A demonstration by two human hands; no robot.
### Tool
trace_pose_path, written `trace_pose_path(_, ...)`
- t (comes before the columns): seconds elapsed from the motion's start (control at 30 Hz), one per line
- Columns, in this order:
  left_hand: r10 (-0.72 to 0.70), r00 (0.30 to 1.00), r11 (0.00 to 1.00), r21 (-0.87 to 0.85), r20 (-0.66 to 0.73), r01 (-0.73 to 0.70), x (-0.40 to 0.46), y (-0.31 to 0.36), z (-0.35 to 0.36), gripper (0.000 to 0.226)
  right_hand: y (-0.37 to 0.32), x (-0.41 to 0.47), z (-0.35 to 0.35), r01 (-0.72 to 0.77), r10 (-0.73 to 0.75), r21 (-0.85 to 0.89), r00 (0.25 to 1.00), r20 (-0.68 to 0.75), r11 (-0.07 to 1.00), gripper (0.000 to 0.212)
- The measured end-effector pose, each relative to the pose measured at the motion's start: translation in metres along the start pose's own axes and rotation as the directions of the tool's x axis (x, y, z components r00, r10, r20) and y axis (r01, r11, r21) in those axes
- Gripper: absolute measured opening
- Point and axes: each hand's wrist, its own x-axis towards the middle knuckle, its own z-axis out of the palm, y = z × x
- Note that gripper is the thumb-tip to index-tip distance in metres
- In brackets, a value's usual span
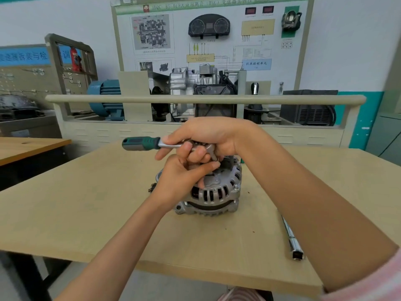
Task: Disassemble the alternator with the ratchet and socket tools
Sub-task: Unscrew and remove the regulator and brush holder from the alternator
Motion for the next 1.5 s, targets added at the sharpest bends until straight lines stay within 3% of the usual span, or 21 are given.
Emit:
trace_pose_path(0.07, 0.016, 1.000, 1.000, -0.019, -0.019, -0.017, 0.000, 0.000, 0.001, 0.011, 0.004, 0.000, 0.003, 0.059, -0.060, -0.008, 0.997, -0.056, 0.998, 0.028)
trace_pose_path(0.13, 0.045, 0.999, 0.999, -0.027, -0.020, -0.045, -0.001, 0.001, 0.003, 0.024, 0.010, 0.003, 0.010, 0.239, -0.199, 0.111, 0.937, -0.287, 0.965, 0.026)
trace_pose_path(0.17, 0.068, 0.998, 0.997, -0.022, -0.010, -0.069, -0.001, 0.000, 0.003, 0.028, 0.014, 0.006, 0.016, 0.384, -0.256, 0.190, 0.839, -0.480, 0.904, 0.026)
trace_pose_path(0.23, 0.119, 0.993, 0.993, -0.005, 0.003, -0.119, -0.002, -0.001, 0.005, 0.038, 0.022, 0.012, 0.026, 0.656, -0.236, 0.186, 0.500, -0.833, 0.732, 0.028)
trace_pose_path(0.27, 0.126, 0.992, 0.992, 0.007, 0.006, -0.126, -0.002, -0.001, 0.005, 0.042, 0.025, 0.014, 0.028, 0.736, -0.178, 0.161, 0.359, -0.916, 0.658, 0.030)
trace_pose_path(0.3, 0.120, 0.993, 0.993, 0.016, 0.005, -0.120, -0.002, -0.002, 0.005, 0.042, 0.026, 0.014, 0.027, 0.784, -0.120, 0.176, 0.303, -0.945, 0.596, 0.031)
trace_pose_path(0.33, 0.106, 0.994, 0.994, 0.022, 0.001, -0.106, -0.001, -0.002, 0.005, 0.037, 0.026, 0.013, 0.022, 0.805, -0.074, 0.235, 0.325, -0.943, 0.545, 0.031)
trace_pose_path(0.4, 0.075, 0.997, 0.996, 0.037, 0.002, -0.075, 0.000, -0.003, 0.005, 0.022, 0.025, 0.005, 0.008, 0.709, -0.079, 0.413, 0.549, -0.832, 0.572, 0.031)
trace_pose_path(0.47, 0.054, 0.998, 0.997, 0.047, 0.025, -0.055, 0.001, -0.002, 0.005, 0.017, 0.023, -0.004, -0.006, 0.478, -0.159, 0.492, 0.815, -0.557, 0.727, 0.029)
trace_pose_path(0.5, 0.047, 0.998, 0.997, 0.054, 0.038, -0.049, 0.001, -0.002, 0.005, 0.019, 0.021, -0.008, -0.010, 0.371, -0.192, 0.466, 0.901, -0.388, 0.803, 0.030)
trace_pose_path(0.57, 0.031, 0.998, 0.996, 0.077, 0.048, -0.034, 0.000, -0.001, 0.004, 0.024, 0.017, -0.011, -0.013, 0.240, -0.204, 0.348, 0.969, -0.136, 0.906, 0.031)
trace_pose_path(0.67, 0.008, 1.000, 0.998, 0.059, 0.007, -0.008, 0.000, -0.002, 0.003, 0.030, 0.013, -0.009, -0.007, 0.153, -0.153, 0.206, 0.988, -0.012, 0.967, 0.030)
trace_pose_path(0.77, 0.021, 1.000, 1.000, 0.001, -0.019, -0.021, -0.001, -0.001, 0.006, 0.019, 0.013, -0.008, -0.002, 0.216, -0.190, 0.246, 0.974, -0.126, 0.945, 0.030)
trace_pose_path(0.83, 0.037, 0.999, 0.999, -0.031, -0.020, -0.038, -0.002, 0.000, 0.007, 0.013, 0.017, -0.005, 0.004, 0.368, -0.242, 0.331, 0.899, -0.364, 0.869, 0.029)
trace_pose_path(0.93, 0.069, 0.998, 0.998, -0.001, -0.008, -0.069, -0.003, -0.002, 0.006, 0.019, 0.025, -0.001, 0.016, 0.595, -0.224, 0.357, 0.687, -0.692, 0.720, 0.028)
trace_pose_path(1.0, 0.084, 0.996, 0.996, 0.041, -0.013, -0.084, -0.003, -0.004, 0.007, 0.024, 0.026, 0.001, 0.020, 0.662, -0.194, 0.358, 0.609, -0.769, 0.658, 0.027)
trace_pose_path(1.07, 0.099, 0.995, 0.992, 0.074, -0.010, -0.098, -0.003, -0.005, 0.007, 0.025, 0.024, 0.001, 0.020, 0.672, -0.163, 0.361, 0.584, -0.796, 0.646, 0.027)
trace_pose_path(1.27, 0.041, 0.998, 0.998, 0.041, 0.056, -0.044, -0.001, -0.003, 0.002, 0.017, 0.021, 0.001, 0.013, 0.649, -0.139, 0.369, 0.593, -0.793, 0.665, 0.027)
trace_pose_path(1.5, 0.044, 0.997, 0.996, 0.076, 0.063, -0.049, -0.001, -0.004, -0.001, 0.024, 0.017, -0.005, 0.003, 0.476, -0.113, 0.402, 0.743, -0.660, 0.782, 0.027)
